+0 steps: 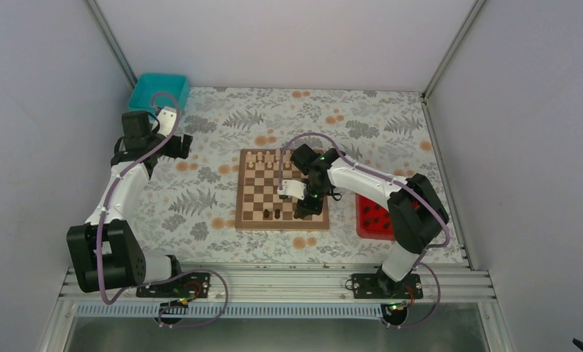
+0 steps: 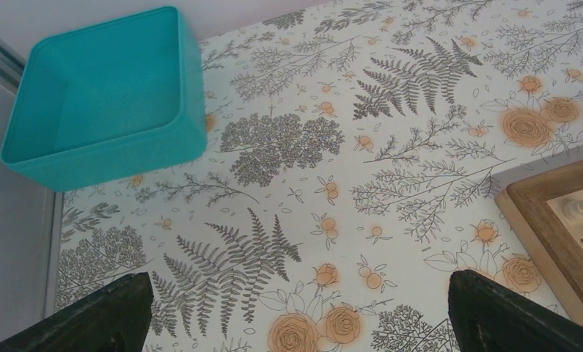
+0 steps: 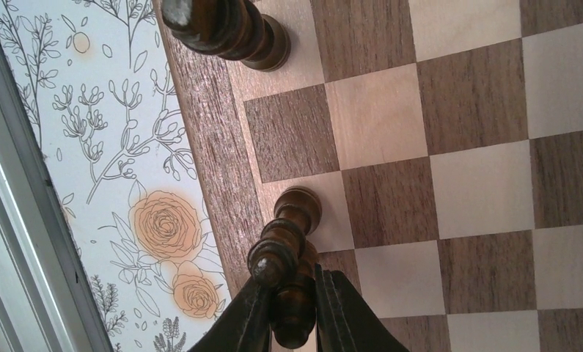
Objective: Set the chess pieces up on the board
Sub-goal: Place the chess piece on the chessboard.
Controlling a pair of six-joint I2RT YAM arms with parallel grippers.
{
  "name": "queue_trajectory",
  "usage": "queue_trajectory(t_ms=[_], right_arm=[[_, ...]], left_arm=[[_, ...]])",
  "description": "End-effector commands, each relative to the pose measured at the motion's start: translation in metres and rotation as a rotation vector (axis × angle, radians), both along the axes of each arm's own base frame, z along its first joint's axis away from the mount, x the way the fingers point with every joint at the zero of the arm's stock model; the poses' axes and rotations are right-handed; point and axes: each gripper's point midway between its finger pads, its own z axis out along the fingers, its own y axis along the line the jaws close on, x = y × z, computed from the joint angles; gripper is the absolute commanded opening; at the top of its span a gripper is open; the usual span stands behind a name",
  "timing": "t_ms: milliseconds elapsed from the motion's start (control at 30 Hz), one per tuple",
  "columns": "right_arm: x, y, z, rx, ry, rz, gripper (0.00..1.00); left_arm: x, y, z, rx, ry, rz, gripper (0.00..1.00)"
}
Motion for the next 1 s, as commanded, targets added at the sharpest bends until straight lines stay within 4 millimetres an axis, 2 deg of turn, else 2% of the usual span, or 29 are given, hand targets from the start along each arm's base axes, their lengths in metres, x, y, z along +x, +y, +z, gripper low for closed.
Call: queue_trajectory(t_ms=[0, 533, 967], right_arm=[[0.0, 0.01, -0.002, 0.031, 0.022, 0.009, 0.16], [0.004, 0.009, -0.002, 0.011, -0.001, 0.011, 0.15], [0.012, -0.005, 0.0, -0.014, -0.04, -0.025, 0.15]], left_arm=[[0.0, 0.0, 0.001, -0.008, -0.003, -0.01, 1.0], [0.0, 0.001, 0.001, -0.012, -0.005, -0.009, 1.0], [0.0, 0.001, 0.001, -0.013, -0.004, -0.011, 1.0]])
